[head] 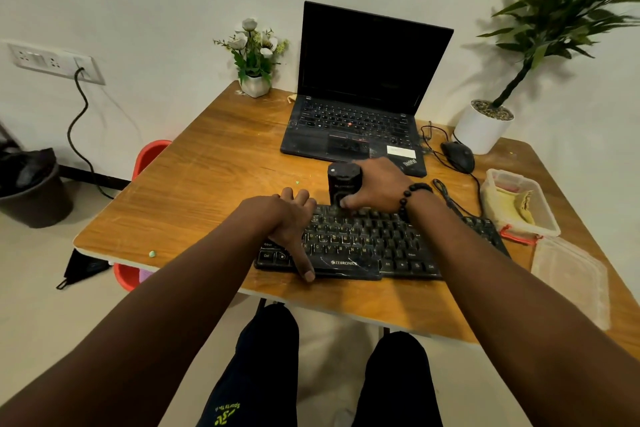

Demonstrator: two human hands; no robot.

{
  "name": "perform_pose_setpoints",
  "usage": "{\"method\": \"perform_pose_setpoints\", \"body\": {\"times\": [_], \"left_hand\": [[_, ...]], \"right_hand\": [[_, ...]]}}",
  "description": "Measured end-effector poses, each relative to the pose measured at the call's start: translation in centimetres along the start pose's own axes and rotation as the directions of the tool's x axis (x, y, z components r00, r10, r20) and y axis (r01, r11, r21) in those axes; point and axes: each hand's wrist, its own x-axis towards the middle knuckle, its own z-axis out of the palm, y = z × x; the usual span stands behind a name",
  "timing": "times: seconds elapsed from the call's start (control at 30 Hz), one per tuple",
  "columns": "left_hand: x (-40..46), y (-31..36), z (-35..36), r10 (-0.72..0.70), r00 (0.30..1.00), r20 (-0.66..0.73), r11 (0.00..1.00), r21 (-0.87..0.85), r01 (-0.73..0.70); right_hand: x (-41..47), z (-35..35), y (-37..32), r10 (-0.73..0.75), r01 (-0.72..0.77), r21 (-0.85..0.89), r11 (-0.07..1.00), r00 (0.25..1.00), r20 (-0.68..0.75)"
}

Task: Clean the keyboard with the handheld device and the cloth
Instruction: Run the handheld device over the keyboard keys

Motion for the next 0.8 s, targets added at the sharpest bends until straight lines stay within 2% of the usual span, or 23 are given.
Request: {"method": "perform_pose_setpoints", "body": {"times": [0.1,0.13,0.2,0.27,0.4,0.5,0.53,0.67,0.7,0.8], "left_hand": [[0.0,-0.1,0.1,-0.003,1.0,0.0,1.0,-0.009,0.003],[0.0,0.0,0.1,-0.004,1.0,0.002,1.0,-0.007,0.004],[0.1,-0.1,0.0,0.0,1.0,0.007,1.0,-0.001,0.0],[0.1,0.0,0.0,0.006,1.0,0.003,1.0,0.01,-0.006],[0.0,0.0,0.0,0.007,1.0,-0.005,1.0,0.026,-0.007],[0.0,0.0,-0.1,0.007,1.0,-0.003,1.0,0.021,-0.007],[0.0,0.0,0.0,0.004,1.0,-0.005,1.0,0.018,-0.004],[0.1,-0.1,0.2,0.002,1.0,0.0,1.0,0.031,-0.002],[0.1,0.0,0.1,0.001,1.0,0.006,0.999,0.033,-0.001],[0.0,0.0,0.0,-0.001,1.0,0.015,1.0,0.029,0.001]], "right_hand": [[-1.2,0.0,0.7,-0.011,-0.002,0.081,0.997,0.988,0.151],[-1.6,-0.3,1.1,0.011,-0.034,0.139,0.99,0.986,0.165],[-2.1,-0.4,2.1,0.093,-0.113,0.25,0.962,0.992,0.09],[-2.6,-0.1,2.5,0.115,-0.111,0.218,0.97,0.993,-0.004],[-3.3,0.0,1.8,-0.015,-0.011,0.195,0.981,0.991,0.133],[-3.0,0.4,2.0,0.026,-0.015,0.188,0.982,0.998,-0.057],[-2.9,0.7,1.9,0.02,-0.007,0.16,0.987,0.997,-0.074],[-2.8,0.0,1.4,-0.061,0.054,0.049,0.997,0.984,0.169],[-2.7,-0.5,1.5,-0.061,0.054,0.041,0.998,0.983,0.172],[-2.9,-0.4,1.7,-0.009,0.006,0.089,0.996,0.999,0.036]]}}
